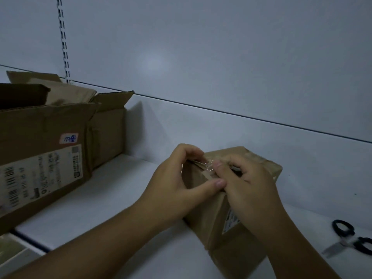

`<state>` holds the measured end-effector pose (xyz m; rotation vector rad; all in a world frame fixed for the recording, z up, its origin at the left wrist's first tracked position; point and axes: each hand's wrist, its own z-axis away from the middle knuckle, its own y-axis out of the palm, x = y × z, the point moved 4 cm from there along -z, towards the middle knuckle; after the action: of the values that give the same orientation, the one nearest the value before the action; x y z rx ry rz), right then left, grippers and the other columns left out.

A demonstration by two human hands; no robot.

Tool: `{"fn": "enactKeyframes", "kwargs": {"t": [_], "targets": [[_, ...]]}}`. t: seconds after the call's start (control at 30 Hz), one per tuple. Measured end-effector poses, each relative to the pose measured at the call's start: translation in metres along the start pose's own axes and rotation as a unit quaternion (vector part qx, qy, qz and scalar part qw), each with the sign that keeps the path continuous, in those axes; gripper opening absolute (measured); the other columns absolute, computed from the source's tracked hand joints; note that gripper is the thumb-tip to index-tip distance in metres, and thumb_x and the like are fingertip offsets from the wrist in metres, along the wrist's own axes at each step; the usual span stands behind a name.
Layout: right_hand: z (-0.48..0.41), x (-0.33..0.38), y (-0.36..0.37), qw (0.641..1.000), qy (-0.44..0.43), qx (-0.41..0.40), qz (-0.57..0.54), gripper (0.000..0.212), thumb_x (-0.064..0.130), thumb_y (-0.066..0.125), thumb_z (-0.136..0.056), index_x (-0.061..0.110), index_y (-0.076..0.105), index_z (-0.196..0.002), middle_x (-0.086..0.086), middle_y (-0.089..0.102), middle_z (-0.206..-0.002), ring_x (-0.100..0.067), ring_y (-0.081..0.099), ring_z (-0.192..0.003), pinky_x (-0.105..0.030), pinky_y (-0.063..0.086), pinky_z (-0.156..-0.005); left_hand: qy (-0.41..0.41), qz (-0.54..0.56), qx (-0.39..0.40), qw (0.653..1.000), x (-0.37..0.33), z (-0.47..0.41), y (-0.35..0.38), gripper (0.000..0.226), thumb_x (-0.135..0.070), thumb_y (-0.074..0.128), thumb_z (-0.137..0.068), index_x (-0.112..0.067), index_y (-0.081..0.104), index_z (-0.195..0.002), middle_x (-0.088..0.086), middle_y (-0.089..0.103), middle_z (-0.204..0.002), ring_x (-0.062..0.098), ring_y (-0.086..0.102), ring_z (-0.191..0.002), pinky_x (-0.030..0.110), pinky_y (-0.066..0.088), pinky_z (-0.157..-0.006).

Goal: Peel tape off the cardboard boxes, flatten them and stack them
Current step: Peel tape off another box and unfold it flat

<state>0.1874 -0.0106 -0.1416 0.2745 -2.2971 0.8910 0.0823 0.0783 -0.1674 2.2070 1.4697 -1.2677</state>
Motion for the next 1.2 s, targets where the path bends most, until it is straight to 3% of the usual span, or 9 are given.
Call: {"fn": "enactKeyframes", "kwargs": {"t": [0.13, 0.23, 0.37, 0.53, 0.77, 0.87, 1.0, 1.1, 1.2], "targets": [[0.002, -0.003, -0.003, 0.996, 0.047, 0.004, -0.081, 0.019, 0.035, 0.059, -0.087, 0.034, 0.068, -0.071, 0.008, 0.067, -0.071, -0.007, 0.063, -0.07, -0.028, 0.052, -0.068, 0.016, 0.039, -0.033, 0.999, 0.008, 0.005, 0.004, 0.044, -0.052, 0.072, -0.059, -0.022, 0.056, -0.087, -0.016, 0.065, -0.104, -0.004, 0.051, -0.118, 0.019, 0.043, -0.096], [0.001, -0.006, -0.006, 0.989, 0.077, 0.002, -0.13, 0.021, 0.028, 0.058, -0.088, 0.033, 0.067, -0.071, 0.014, 0.068, -0.075, -0.004, 0.063, -0.069, -0.016, 0.049, -0.054, 0.028, 0.045, -0.037, 0.998, 0.011, 0.004, 0.004, 0.042, -0.049, 0.072, -0.061, -0.018, 0.056, -0.084, -0.015, 0.066, -0.102, 0.0, 0.052, -0.119, 0.022, 0.045, -0.097], [-0.001, -0.011, -0.014, 0.963, 0.124, -0.043, -0.234, 0.023, 0.023, 0.055, -0.091, 0.02, 0.071, -0.074, 0.005, 0.071, -0.072, -0.007, 0.067, -0.062, -0.016, 0.047, -0.047, 0.031, 0.02, -0.025, 0.999, 0.011, 0.004, 0.005, 0.038, -0.053, 0.068, -0.065, -0.025, 0.052, -0.086, -0.014, 0.064, -0.104, -0.002, 0.05, -0.118, 0.019, 0.044, -0.094], [0.0, -0.008, -0.016, 0.959, 0.105, -0.049, -0.26, 0.024, 0.017, 0.055, -0.091, 0.016, 0.071, -0.073, 0.001, 0.073, -0.074, -0.011, 0.07, -0.07, -0.018, 0.052, -0.056, 0.054, -0.036, -0.002, 0.998, -0.008, 0.004, 0.011, 0.037, -0.056, 0.057, -0.067, -0.03, 0.053, -0.093, -0.017, 0.052, -0.099, 0.006, 0.049, -0.101, 0.016, 0.041, -0.082], [0.008, -0.006, -0.036, 0.962, 0.06, -0.095, -0.25, 0.022, 0.014, 0.057, -0.089, 0.015, 0.072, -0.073, 0.006, 0.071, -0.066, -0.002, 0.066, -0.061, -0.011, 0.048, -0.05, 0.104, -0.168, 0.109, 0.974, -0.019, -0.01, 0.006, 0.042, -0.055, 0.061, -0.059, -0.034, 0.047, -0.092, -0.021, 0.046, -0.1, 0.002, 0.043, -0.102, 0.012, 0.039, -0.08], [0.008, -0.017, -0.051, 0.961, 0.067, -0.162, -0.212, 0.024, 0.017, 0.054, -0.093, 0.013, 0.069, -0.075, 0.003, 0.068, -0.066, 0.001, 0.062, -0.059, -0.008, 0.045, -0.05, 0.054, -0.155, 0.21, 0.964, -0.014, -0.02, -0.018, 0.043, -0.054, 0.063, -0.063, -0.041, 0.049, -0.101, -0.016, 0.049, -0.109, 0.006, 0.048, -0.104, 0.022, 0.045, -0.086], [-0.003, -0.047, -0.072, 0.899, 0.159, -0.242, -0.329, 0.029, 0.017, 0.044, -0.098, 0.017, 0.058, -0.072, 0.004, 0.07, -0.069, -0.008, 0.066, -0.072, -0.022, 0.05, -0.074, 0.007, -0.143, 0.301, 0.943, -0.01, -0.025, -0.047, 0.043, -0.044, 0.064, -0.066, -0.039, 0.054, -0.107, -0.016, 0.053, -0.117, 0.01, 0.051, -0.113, 0.028, 0.047, -0.092], [-0.008, -0.059, -0.063, 0.824, 0.244, -0.182, -0.478, 0.029, 0.022, 0.041, -0.099, 0.013, 0.052, -0.074, -0.003, 0.071, -0.063, -0.017, 0.068, -0.064, -0.029, 0.055, -0.066, -0.042, -0.172, 0.339, 0.924, -0.012, -0.035, -0.057, 0.043, -0.041, 0.062, -0.057, -0.045, 0.057, -0.1, -0.02, 0.055, -0.119, 0.002, 0.051, -0.117, 0.031, 0.048, -0.097], [-0.006, -0.054, -0.042, 0.796, 0.264, -0.103, -0.535, 0.026, 0.027, 0.042, -0.098, 0.01, 0.054, -0.083, -0.01, 0.072, -0.071, -0.021, 0.067, -0.064, -0.031, 0.052, -0.064, -0.101, -0.24, 0.37, 0.892, -0.032, -0.046, -0.054, 0.033, -0.044, 0.061, -0.059, -0.045, 0.062, -0.092, -0.017, 0.06, -0.118, 0.004, 0.056, -0.113, 0.036, 0.047, -0.099]]}}
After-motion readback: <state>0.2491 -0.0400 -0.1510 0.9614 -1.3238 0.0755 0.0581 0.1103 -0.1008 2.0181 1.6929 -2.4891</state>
